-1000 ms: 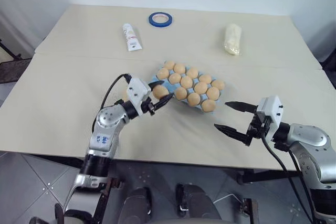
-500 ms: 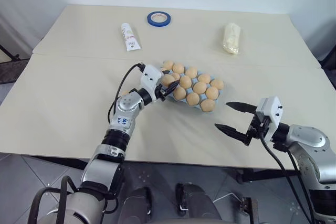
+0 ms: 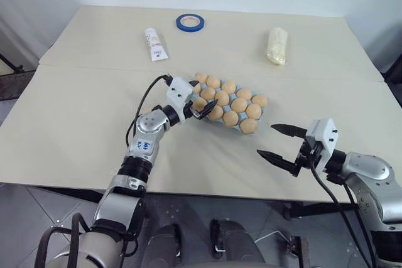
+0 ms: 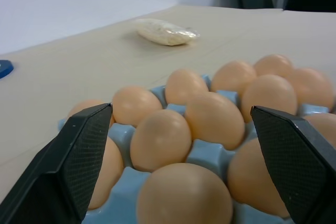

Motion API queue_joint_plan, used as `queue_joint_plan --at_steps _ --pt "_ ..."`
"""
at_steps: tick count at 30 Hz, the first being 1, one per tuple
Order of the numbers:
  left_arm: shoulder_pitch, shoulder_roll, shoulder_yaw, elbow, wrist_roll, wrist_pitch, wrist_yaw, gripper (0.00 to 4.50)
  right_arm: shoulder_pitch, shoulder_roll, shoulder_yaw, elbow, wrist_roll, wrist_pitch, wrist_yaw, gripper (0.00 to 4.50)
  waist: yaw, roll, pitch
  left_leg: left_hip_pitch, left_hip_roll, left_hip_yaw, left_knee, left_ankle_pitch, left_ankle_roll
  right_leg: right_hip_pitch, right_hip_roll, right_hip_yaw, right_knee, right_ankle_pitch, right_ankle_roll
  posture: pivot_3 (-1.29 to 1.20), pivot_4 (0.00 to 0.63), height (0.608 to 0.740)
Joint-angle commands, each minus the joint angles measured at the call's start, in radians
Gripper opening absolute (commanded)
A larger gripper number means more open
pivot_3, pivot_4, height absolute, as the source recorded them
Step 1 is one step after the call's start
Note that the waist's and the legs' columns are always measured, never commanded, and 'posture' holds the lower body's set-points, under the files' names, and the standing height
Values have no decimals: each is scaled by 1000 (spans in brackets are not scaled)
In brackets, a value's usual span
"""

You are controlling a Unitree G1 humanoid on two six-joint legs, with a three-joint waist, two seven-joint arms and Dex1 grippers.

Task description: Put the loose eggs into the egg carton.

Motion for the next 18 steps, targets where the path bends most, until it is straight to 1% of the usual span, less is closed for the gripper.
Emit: queue_joint_plan --at_steps 1,2,4,5,8,10,12,15,18 --pt "122 74 3 -269 -89 140 -107 4483 1 3 -18 -25 12 -22 5 4500 -3 0 0 1 1 1 -1 0 -1 0 0 1 0 0 -1 0 150 740" --pt "182 113 5 -360 -126 193 -152 4483 6 2 -21 -24 14 -24 8 4500 -3 0 0 1 1 1 -1 0 -1 0 0 0 1 -1 -2 0 150 740" --pt "264 171 11 -483 -178 264 -210 4483 14 1 -22 -25 16 -26 12 4500 0 0 0 2 1 0 -1 1 -3 0 0 0 2 -2 -3 0 150 740" --pt "315 211 33 -542 -216 293 -243 4483 17 1 -23 -25 17 -27 13 4500 1 0 0 2 1 0 -1 1 -3 0 0 0 3 -2 -3 0 150 740" --pt "409 297 98 -634 -293 349 -296 4483 18 1 -22 -22 18 -29 15 4500 2 0 0 2 1 -1 0 1 -2 0 0 0 4 -2 -4 0 150 740" --pt "475 379 180 -658 -329 372 -328 4483 15 -1 -21 -13 19 -32 21 4500 2 0 0 3 1 -1 0 2 -2 1 -1 0 4 -1 -5 0 150 740" --pt "527 437 256 -672 -362 400 -333 4483 14 -2 -22 -7 19 -33 27 4500 0 0 0 3 1 -1 0 2 -2 1 -1 0 3 -1 -5 0 150 740" --pt "573 479 325 -669 -390 419 -331 4483 12 1 -21 0 20 -37 34 4500 2 0 0 3 1 -1 0 2 -2 1 -1 0 2 -2 -7 0 150 740" --pt "623 518 406 -619 -384 406 -329 4483 8 5 -16 7 22 -40 45 4500 3 0 0 2 1 -1 -1 1 -2 1 -2 0 0 -2 -6 0 150 740"
